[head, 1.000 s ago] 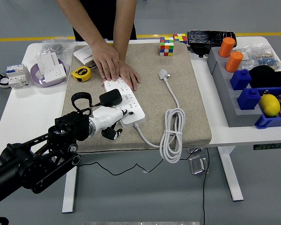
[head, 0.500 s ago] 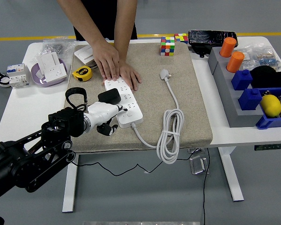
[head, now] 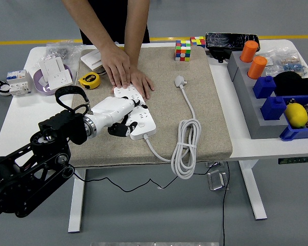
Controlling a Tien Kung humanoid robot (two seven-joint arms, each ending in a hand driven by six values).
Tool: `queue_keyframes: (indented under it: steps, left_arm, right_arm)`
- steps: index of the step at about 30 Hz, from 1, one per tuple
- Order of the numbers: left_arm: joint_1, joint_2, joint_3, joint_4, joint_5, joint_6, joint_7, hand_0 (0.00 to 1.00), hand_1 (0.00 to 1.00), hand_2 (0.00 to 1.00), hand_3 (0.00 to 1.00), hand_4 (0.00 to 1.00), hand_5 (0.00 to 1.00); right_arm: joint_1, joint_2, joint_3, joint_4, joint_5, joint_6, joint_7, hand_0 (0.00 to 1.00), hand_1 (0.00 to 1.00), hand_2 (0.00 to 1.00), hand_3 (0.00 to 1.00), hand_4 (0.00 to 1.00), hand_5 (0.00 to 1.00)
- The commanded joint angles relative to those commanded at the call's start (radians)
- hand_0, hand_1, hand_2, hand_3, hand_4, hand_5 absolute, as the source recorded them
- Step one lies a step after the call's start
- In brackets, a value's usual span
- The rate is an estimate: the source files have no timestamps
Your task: Pick up the plug,place it near the board,insert it into the board,press the button
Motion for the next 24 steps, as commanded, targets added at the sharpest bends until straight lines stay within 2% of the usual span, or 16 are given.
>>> queue_keyframes:
  steps: [3, 5, 6, 10, 11, 17, 18, 23, 24]
  left_arm:
    - [0.034, -0.003, -0.057, -0.017, -0.056, 0.069, -0.042, 0.269, 0.264, 0.304, 0.646, 0.626, 0.31]
    - [0.063, -0.007, -0.104, -0.019, -0.11, 0.097, -0.075, 0.269, 0.264, 0.304, 0.646, 0.626, 0.31]
    - [0.074, -0.008, -0.125, -0.018, -0.137, 0.097, -0.082, 0.854, 0.774, 0.689, 0.657, 0.922, 0.445]
    - [0.115, -0.009, -0.179, -0.01, -0.199, 0.091, -0.099, 0.854, 0.774, 0.689, 0.657, 0.922, 0.445]
    - [0.127, -0.006, -0.186, -0.009, -0.208, 0.092, -0.103, 0.994, 0.998, 0.97, 0.912, 0.998, 0.558]
    - [0.152, 0.002, -0.195, -0.003, -0.212, 0.073, -0.106, 0.994, 0.998, 0.97, 0.912, 0.998, 0.558]
    - [0.152, 0.002, -0.197, -0.001, -0.205, 0.066, -0.108, 0.899, 0.946, 0.918, 0.931, 0.998, 0.576]
    - [0.144, 0.006, -0.195, 0.004, -0.153, 0.029, -0.108, 0.899, 0.946, 0.918, 0.931, 0.998, 0.576]
    - [0.142, 0.007, -0.194, 0.006, -0.145, 0.021, -0.106, 0.554, 0.697, 0.709, 0.933, 0.998, 0.477]
  right_arm:
    - [-0.003, 0.0, 0.001, 0.0, 0.0, 0.0, 0.0, 0.998, 0.899, 0.826, 0.831, 0.998, 0.998]
    - [-0.006, 0.0, 0.003, 0.0, 0.0, 0.0, 0.0, 0.998, 0.899, 0.826, 0.831, 0.998, 0.998]
    - [-0.006, 0.001, 0.003, -0.001, 0.001, 0.0, 0.0, 0.998, 0.9, 0.826, 0.831, 0.998, 0.998]
    - [-0.008, 0.002, 0.005, -0.001, 0.0, 0.0, 0.001, 0.998, 0.9, 0.826, 0.831, 0.998, 0.998]
    - [-0.008, 0.001, 0.005, -0.001, 0.0, 0.0, 0.001, 0.998, 0.9, 0.826, 0.831, 0.998, 0.998]
    - [-0.007, 0.0, 0.005, -0.001, 0.001, -0.001, 0.001, 0.998, 0.9, 0.826, 0.831, 0.998, 0.998]
    - [-0.006, 0.0, 0.006, -0.001, 0.002, -0.001, 0.002, 0.998, 0.9, 0.826, 0.831, 0.998, 0.998]
    - [-0.002, 0.001, 0.008, -0.001, 0.001, 0.0, 0.002, 0.998, 0.9, 0.826, 0.831, 0.998, 0.998]
    - [-0.002, 0.001, 0.009, -0.001, 0.001, 0.0, 0.002, 0.998, 0.901, 0.826, 0.831, 0.998, 0.998]
